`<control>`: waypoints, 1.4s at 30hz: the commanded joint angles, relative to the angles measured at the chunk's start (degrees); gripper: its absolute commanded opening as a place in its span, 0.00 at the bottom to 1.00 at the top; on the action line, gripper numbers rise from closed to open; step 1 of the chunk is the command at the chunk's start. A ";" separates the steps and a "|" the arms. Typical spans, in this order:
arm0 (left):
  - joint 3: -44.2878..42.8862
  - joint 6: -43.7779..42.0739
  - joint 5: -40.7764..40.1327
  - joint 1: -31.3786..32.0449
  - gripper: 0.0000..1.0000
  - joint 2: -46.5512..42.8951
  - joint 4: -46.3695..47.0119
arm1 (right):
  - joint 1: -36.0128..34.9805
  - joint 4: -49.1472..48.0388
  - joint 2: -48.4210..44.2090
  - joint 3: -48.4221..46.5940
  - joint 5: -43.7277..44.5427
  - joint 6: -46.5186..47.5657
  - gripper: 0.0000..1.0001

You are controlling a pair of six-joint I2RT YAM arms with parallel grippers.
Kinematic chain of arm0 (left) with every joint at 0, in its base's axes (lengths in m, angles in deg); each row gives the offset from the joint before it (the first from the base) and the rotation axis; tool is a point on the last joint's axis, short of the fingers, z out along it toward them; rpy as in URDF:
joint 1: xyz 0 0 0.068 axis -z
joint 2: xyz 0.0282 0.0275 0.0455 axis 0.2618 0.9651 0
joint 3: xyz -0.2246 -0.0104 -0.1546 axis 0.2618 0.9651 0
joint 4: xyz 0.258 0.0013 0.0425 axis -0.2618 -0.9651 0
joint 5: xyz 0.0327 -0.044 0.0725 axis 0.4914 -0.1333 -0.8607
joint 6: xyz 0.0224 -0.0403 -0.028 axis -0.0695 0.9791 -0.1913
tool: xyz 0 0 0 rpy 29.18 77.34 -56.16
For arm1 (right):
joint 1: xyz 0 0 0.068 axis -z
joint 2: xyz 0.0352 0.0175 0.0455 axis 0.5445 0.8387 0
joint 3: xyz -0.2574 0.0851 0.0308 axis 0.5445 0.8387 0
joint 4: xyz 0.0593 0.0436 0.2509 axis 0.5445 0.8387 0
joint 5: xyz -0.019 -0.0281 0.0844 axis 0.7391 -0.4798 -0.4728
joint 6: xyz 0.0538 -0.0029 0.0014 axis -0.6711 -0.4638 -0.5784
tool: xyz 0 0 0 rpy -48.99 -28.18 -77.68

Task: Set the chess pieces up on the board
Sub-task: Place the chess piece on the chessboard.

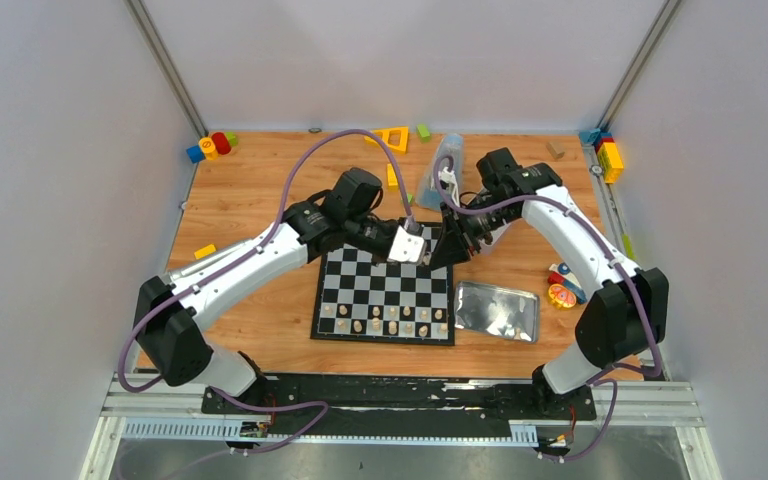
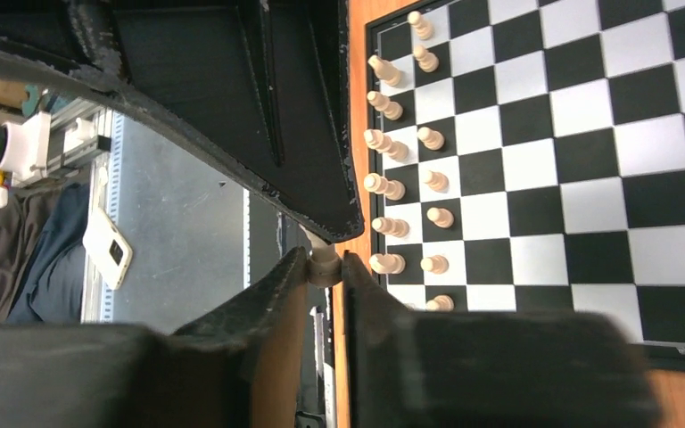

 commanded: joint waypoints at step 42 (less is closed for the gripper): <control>17.21 71.58 -3.43 -9.75 0.00 -3.28 59.67 | 7.43 -44.87 -8.58 6.36 -1.30 -41.85 0.20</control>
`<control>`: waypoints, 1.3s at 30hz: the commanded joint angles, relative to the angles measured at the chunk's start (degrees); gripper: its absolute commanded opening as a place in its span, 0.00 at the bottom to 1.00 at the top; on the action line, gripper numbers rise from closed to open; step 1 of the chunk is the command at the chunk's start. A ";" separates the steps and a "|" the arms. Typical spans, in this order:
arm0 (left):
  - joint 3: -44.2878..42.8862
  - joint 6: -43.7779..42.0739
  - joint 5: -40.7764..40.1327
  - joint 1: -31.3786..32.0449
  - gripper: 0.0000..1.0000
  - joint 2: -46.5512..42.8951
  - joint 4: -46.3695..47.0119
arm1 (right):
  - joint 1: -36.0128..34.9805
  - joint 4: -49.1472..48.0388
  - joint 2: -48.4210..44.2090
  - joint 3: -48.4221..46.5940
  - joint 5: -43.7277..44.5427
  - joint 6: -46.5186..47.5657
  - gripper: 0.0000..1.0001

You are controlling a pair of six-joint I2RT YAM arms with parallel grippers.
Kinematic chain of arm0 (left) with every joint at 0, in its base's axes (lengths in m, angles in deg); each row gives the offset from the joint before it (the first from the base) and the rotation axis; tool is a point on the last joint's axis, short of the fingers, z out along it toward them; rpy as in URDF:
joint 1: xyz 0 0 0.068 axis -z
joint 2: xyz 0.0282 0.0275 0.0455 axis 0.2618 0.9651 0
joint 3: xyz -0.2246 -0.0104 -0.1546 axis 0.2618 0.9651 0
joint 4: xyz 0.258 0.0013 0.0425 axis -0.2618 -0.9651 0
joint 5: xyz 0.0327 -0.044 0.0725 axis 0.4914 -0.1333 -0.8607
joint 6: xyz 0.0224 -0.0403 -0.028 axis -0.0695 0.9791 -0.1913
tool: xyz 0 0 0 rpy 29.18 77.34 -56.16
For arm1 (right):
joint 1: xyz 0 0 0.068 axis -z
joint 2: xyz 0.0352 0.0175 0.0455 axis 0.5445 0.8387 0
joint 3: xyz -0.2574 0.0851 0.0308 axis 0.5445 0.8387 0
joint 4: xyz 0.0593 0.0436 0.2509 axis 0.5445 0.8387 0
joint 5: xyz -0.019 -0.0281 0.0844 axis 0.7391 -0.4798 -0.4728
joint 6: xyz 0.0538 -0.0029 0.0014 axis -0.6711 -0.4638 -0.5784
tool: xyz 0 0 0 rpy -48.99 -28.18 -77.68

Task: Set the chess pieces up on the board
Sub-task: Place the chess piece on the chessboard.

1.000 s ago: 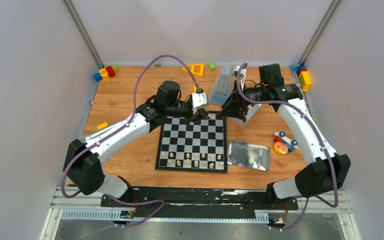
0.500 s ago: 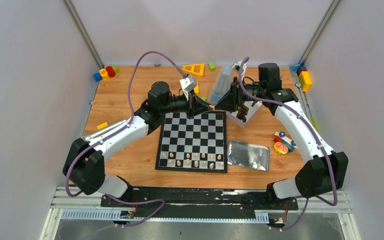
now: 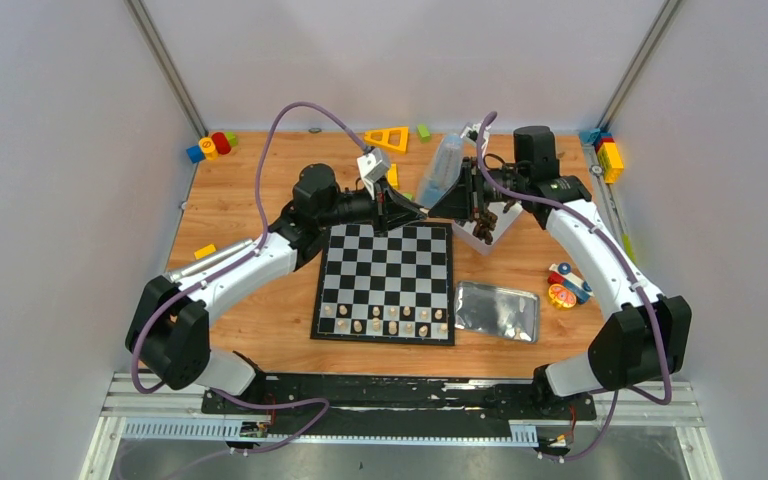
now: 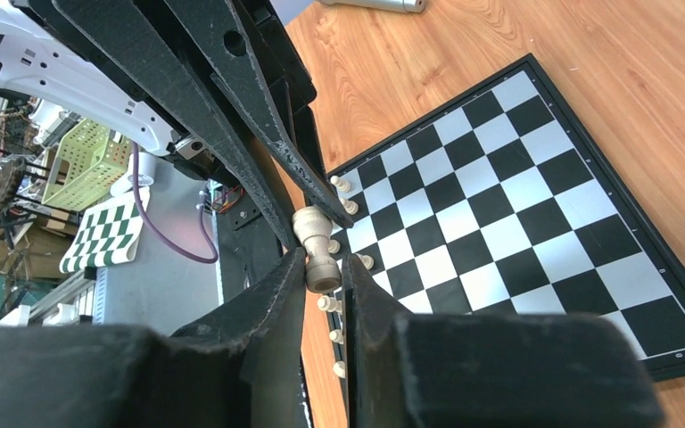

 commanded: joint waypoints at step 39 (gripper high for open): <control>-10.84 -19.68 -14.46 -40.90 1.00 -15.13 -53.06 | -43.23 38.88 24.03 -34.51 44.64 34.52 0.00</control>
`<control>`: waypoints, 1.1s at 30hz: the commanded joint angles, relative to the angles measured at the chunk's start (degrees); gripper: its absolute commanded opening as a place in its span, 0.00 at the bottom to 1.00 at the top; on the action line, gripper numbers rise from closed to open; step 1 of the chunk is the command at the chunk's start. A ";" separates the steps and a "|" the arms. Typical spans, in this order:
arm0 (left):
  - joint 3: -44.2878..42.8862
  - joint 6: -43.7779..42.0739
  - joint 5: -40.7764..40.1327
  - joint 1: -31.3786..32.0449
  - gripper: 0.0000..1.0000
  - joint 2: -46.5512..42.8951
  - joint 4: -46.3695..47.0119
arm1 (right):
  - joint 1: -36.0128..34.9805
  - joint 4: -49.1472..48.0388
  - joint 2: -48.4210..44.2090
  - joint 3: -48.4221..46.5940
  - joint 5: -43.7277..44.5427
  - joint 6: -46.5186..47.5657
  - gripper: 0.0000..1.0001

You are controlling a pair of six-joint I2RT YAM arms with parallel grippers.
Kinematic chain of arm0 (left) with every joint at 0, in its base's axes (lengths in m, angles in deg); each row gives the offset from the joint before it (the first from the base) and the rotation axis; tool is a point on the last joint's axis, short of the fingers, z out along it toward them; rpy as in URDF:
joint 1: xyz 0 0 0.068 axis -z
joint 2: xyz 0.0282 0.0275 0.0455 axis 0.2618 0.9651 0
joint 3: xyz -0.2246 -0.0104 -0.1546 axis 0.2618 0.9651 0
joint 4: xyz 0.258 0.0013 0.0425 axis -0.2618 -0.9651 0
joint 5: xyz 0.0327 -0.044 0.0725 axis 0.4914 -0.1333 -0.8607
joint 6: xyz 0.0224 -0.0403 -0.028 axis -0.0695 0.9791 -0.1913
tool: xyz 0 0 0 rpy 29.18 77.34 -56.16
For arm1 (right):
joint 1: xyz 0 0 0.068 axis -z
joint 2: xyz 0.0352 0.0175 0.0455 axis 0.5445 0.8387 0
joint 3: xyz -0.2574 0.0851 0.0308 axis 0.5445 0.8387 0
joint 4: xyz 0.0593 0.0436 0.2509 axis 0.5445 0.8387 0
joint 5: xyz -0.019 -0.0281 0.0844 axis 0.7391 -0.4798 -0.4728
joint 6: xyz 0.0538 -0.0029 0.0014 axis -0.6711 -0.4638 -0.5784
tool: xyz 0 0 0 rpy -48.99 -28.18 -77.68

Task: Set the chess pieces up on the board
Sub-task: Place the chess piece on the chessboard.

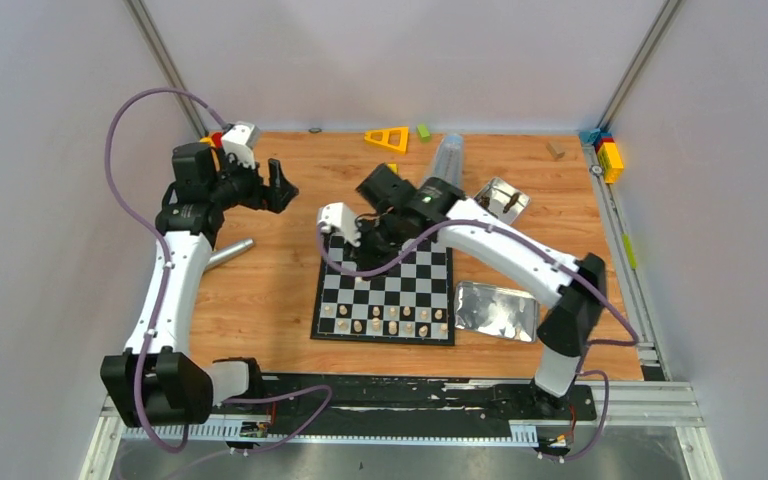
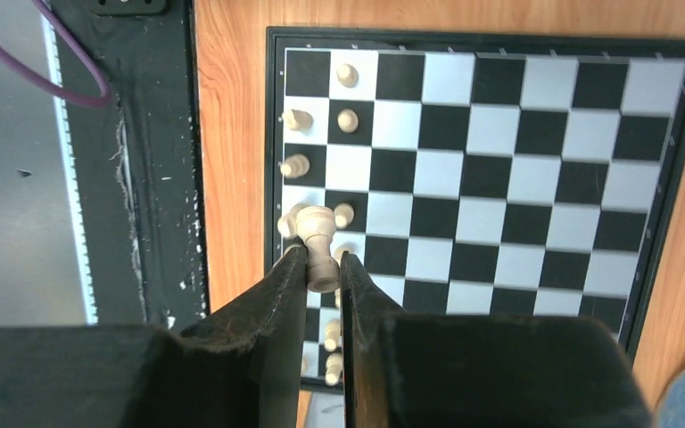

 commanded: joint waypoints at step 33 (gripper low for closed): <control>-0.10 -2.37 -2.81 -9.41 1.00 -6.76 -5.06 | -19.13 10.64 36.62 -31.50 21.14 12.66 0.00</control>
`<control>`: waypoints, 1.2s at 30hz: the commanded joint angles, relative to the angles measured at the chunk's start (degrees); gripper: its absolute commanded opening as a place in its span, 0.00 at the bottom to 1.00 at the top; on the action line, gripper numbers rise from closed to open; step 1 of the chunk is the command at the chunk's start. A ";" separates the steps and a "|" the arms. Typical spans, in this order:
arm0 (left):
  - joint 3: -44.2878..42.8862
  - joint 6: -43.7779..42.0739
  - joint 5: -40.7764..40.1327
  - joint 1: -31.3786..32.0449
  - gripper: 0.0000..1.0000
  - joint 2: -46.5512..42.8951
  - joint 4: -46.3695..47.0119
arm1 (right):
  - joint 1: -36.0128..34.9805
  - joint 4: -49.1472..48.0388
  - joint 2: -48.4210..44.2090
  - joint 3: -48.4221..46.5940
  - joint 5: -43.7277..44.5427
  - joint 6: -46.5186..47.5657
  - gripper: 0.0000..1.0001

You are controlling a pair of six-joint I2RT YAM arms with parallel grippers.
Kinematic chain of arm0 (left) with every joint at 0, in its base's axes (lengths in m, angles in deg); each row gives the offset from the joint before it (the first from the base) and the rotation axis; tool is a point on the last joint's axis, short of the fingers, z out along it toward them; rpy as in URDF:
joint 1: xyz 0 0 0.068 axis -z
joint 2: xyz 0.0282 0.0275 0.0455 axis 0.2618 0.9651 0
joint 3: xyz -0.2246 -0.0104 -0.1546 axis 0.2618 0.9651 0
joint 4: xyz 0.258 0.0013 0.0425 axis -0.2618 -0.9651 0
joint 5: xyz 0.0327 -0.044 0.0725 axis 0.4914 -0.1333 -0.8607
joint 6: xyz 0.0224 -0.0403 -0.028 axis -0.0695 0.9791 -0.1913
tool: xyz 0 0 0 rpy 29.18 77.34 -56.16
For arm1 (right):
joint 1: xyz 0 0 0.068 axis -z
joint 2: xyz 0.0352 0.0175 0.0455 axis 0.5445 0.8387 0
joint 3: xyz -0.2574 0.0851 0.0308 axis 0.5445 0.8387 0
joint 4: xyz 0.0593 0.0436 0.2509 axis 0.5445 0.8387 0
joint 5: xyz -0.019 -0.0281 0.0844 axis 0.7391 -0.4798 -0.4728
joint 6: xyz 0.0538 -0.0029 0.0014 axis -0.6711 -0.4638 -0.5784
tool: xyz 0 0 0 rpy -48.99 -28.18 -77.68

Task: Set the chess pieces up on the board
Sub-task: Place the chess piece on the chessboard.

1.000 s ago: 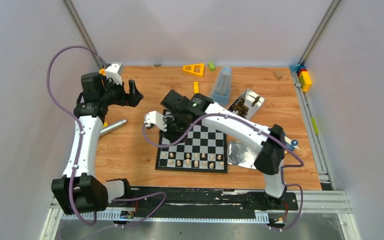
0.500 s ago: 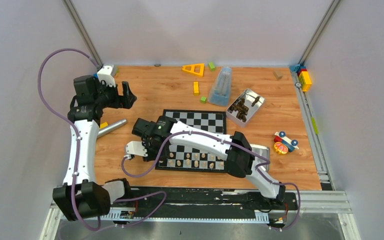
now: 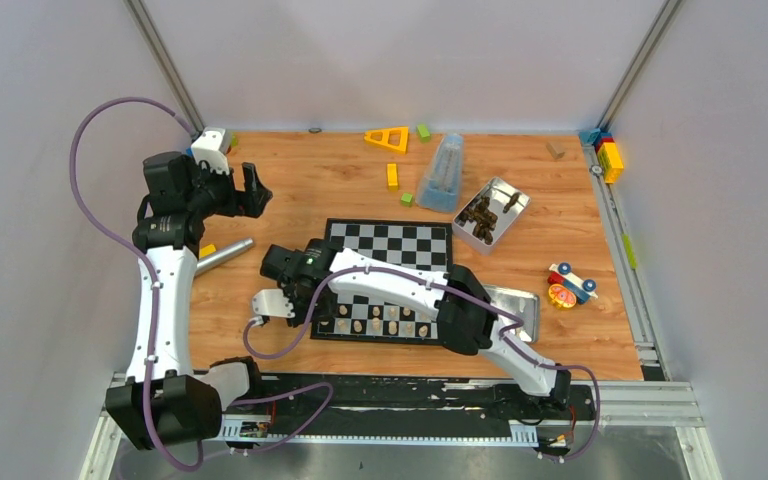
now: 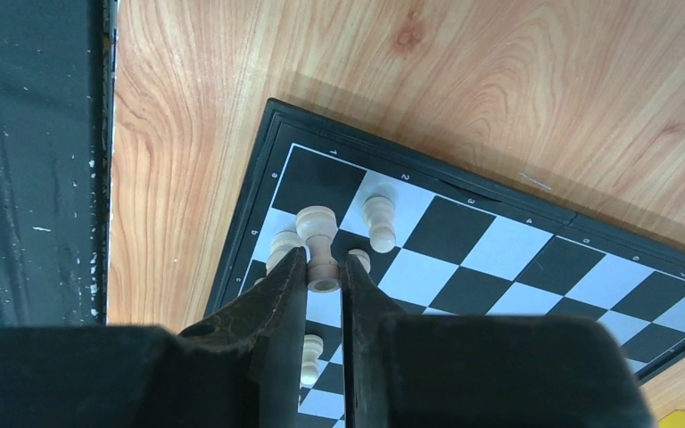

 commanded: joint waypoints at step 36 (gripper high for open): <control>0.72 -0.67 2.20 -0.68 1.00 -1.42 2.77 | -3.37 -2.84 3.65 0.32 7.24 2.03 0.04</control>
